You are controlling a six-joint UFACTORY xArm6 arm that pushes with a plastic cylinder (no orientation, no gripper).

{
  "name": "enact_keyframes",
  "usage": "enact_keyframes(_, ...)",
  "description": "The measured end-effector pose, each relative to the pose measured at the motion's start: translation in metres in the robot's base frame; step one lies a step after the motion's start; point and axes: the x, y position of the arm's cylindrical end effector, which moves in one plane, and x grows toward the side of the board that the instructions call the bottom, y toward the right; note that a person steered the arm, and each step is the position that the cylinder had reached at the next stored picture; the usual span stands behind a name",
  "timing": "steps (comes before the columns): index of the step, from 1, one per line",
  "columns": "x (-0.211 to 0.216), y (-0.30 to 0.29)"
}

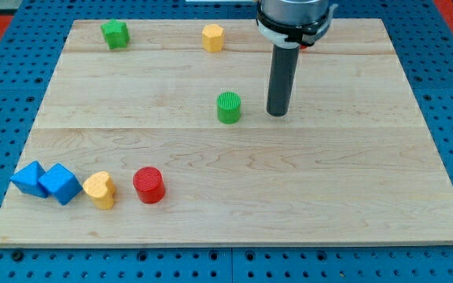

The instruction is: Move the green circle to the center left

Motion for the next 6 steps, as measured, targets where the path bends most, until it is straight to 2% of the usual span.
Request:
enact_keyframes(1, -0.006, -0.125)
enact_keyframes(2, -0.02, -0.202)
enact_keyframes(3, -0.039, -0.198)
enact_keyframes(4, -0.047, -0.239)
enact_keyframes(5, -0.035, -0.273)
enact_keyframes(6, -0.037, -0.209)
